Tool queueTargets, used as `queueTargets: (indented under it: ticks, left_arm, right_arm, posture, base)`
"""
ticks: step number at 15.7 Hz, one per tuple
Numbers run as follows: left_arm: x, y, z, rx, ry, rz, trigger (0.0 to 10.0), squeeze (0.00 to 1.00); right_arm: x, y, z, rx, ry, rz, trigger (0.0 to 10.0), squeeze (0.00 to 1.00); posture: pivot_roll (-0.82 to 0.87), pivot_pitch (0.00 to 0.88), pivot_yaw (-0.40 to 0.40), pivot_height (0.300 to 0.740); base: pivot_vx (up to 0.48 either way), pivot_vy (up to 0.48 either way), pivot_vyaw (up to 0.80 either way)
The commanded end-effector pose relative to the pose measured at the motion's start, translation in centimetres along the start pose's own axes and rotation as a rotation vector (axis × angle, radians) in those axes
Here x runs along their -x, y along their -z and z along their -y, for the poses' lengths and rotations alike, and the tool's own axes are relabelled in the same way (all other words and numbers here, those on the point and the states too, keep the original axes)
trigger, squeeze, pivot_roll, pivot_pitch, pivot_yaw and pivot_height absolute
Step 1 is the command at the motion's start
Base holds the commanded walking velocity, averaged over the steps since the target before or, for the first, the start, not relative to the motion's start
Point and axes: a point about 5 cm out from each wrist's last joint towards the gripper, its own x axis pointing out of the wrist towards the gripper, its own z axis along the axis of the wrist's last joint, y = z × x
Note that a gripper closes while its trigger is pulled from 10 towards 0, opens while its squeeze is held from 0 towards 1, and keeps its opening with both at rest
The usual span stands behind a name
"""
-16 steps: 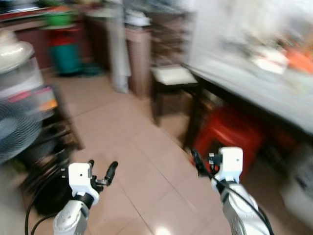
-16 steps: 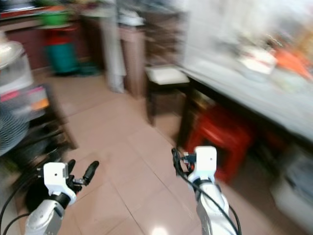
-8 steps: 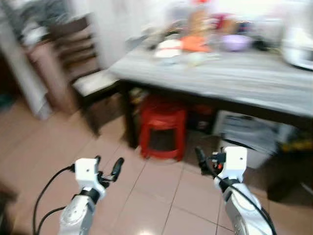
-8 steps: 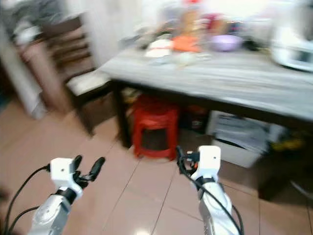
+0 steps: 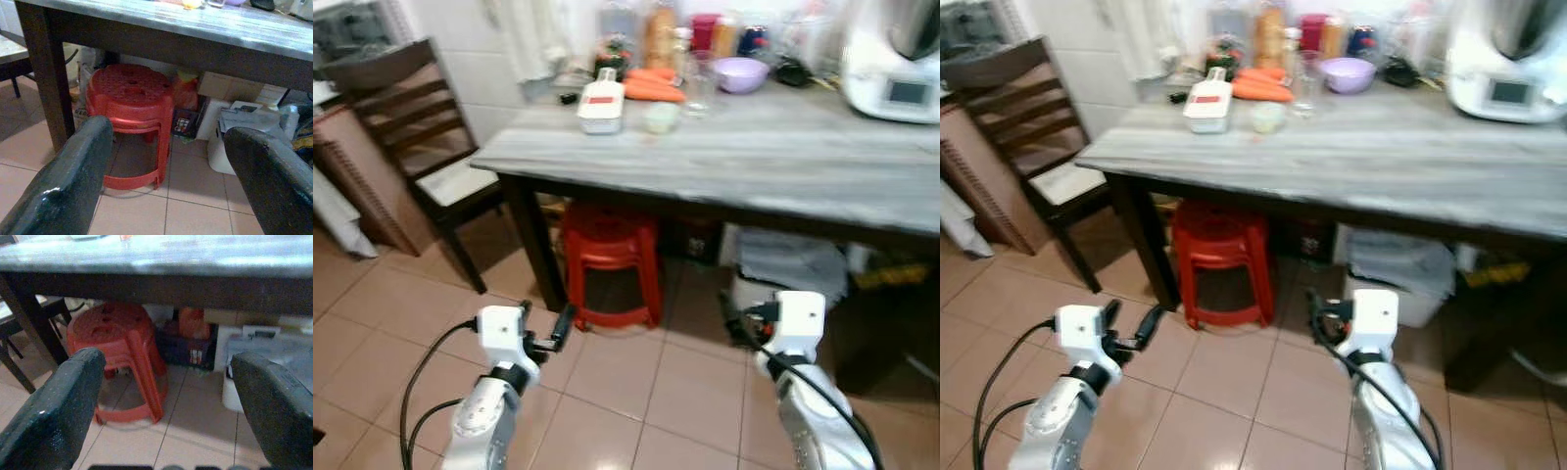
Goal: Setting the table
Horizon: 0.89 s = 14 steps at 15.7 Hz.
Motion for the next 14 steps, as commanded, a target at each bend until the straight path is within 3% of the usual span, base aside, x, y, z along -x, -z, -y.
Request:
queueTargets:
  ticks: [1,6,14]
  left_arm:
    - [0.41,0.07,-1.05,-0.010,-0.035,-0.012,10.0,0.00]
    - [0.19,0.41,-1.60,-0.043,-0.113,-0.039,10.0,0.00]
    - [-0.27,0.44,-1.26,-0.064,-0.116,-0.045,10.0,0.00]
  right_arm:
    - [-0.11,-0.31,-0.67,0.000,-0.016,0.014,10.0,0.00]
    - [-0.13,-0.43,-0.58,-0.033,-0.018,0.015,10.0,0.00]
    - [-0.41,-0.33,-0.48,-0.035,-0.017,0.002,10.0,0.00]
  posture:
    - [-0.04,0.000,0.056,0.740]
    - [-0.04,0.000,0.055,0.740]
    - [-0.04,0.000,0.048,0.740]
  base:
    - [0.251,0.000,0.00]
    - [0.000,0.000,0.00]
    - [0.000,0.000,-0.76]
